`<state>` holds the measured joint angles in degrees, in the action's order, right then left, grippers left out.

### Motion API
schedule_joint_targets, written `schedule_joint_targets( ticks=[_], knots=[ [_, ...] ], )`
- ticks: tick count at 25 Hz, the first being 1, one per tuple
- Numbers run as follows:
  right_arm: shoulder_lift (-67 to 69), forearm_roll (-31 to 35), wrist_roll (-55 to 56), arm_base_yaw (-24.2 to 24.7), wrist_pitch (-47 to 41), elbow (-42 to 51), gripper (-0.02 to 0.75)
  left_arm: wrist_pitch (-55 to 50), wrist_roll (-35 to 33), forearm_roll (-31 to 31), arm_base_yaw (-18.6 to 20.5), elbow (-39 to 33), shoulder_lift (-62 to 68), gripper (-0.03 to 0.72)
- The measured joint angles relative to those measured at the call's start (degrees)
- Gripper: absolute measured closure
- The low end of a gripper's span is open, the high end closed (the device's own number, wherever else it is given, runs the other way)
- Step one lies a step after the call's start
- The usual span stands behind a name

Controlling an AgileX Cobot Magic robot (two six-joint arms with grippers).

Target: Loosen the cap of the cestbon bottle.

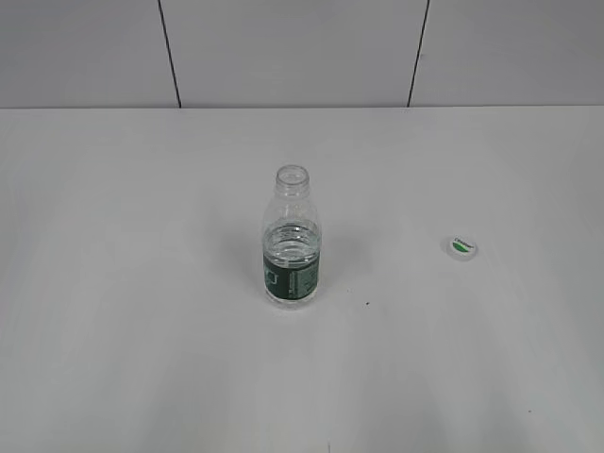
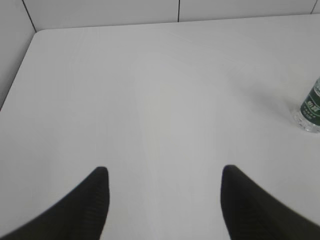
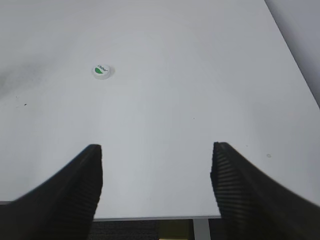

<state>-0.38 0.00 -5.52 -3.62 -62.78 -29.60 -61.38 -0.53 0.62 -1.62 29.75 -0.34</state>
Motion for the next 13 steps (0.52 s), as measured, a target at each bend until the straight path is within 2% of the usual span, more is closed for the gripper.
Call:
schedule_joint_targets(
  ticks=[13],
  knots=[
    [0.0,0.0,0.0,0.0,0.0,0.0,0.217,0.0,0.0,0.05,0.0,0.0,0.0,0.256]
  ],
)
